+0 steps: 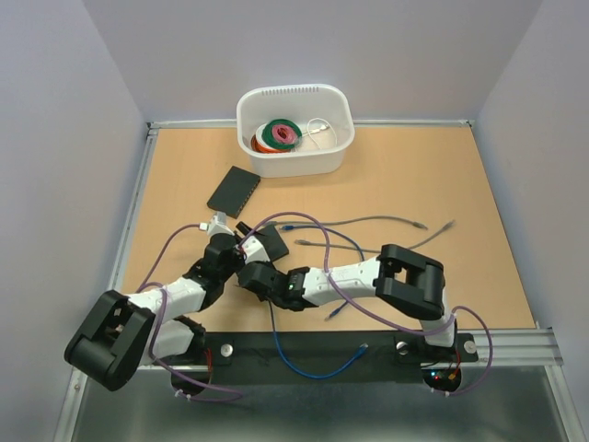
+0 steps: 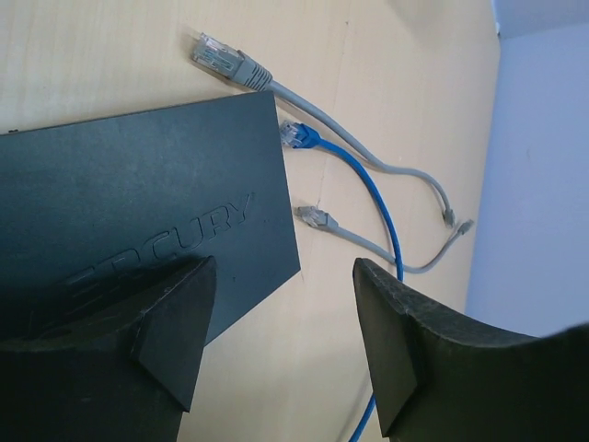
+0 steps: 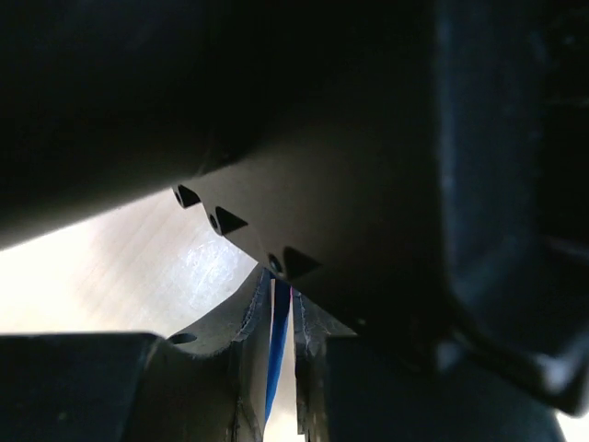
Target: Insert the plug into the switch port
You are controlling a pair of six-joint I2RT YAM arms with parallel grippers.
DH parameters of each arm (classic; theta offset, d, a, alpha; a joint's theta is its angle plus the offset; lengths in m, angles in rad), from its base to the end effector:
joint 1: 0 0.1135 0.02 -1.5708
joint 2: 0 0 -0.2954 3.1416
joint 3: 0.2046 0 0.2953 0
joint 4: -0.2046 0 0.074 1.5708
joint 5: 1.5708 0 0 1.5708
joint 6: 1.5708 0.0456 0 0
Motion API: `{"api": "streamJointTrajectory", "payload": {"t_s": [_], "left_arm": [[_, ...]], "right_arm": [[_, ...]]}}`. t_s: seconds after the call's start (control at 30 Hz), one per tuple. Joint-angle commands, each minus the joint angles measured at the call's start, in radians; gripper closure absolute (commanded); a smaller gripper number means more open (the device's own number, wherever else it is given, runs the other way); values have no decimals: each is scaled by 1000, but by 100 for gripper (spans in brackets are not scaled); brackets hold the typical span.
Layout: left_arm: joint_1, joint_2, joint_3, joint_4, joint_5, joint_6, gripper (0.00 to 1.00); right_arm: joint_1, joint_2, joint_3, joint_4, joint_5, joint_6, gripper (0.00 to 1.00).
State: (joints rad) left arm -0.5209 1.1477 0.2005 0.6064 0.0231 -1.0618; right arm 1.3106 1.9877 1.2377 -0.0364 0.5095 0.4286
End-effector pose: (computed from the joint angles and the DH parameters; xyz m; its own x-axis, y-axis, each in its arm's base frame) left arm 0.1981 -0.1149 0.1432 -0.5922 -0.6667 -0.4525 -0.0015 0.5625 -0.8268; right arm 0.1430 0.4508 0.1499 -0.4794 -0.3904 -0.7860 -0.6110 0.7914 -0.0204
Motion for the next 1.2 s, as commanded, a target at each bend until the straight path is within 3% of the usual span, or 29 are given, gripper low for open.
{"api": "streamJointTrajectory", "payload": {"t_s": [0.0,0.17,0.4,0.63,0.77,0.93,1.17], "left_arm": [[-45,23,-56,-223,92,28,26],[-45,-86,-35,-221,71,75,26],[-41,-244,143,-459,-104,166,21],[54,-163,310,-570,-135,272,21],[117,-85,330,-570,-66,289,21],[143,-82,335,-551,-78,318,21],[268,7,373,-536,-48,405,21]], "right_arm": [[-28,-10,111,199,67,-16,100],[-30,-18,43,196,63,5,100],[-30,-44,-15,199,69,21,100],[-28,-55,-33,197,61,24,100],[-30,-66,-61,197,61,27,100],[-28,-73,-90,197,60,33,100],[-30,-115,-158,199,29,29,100]]}}
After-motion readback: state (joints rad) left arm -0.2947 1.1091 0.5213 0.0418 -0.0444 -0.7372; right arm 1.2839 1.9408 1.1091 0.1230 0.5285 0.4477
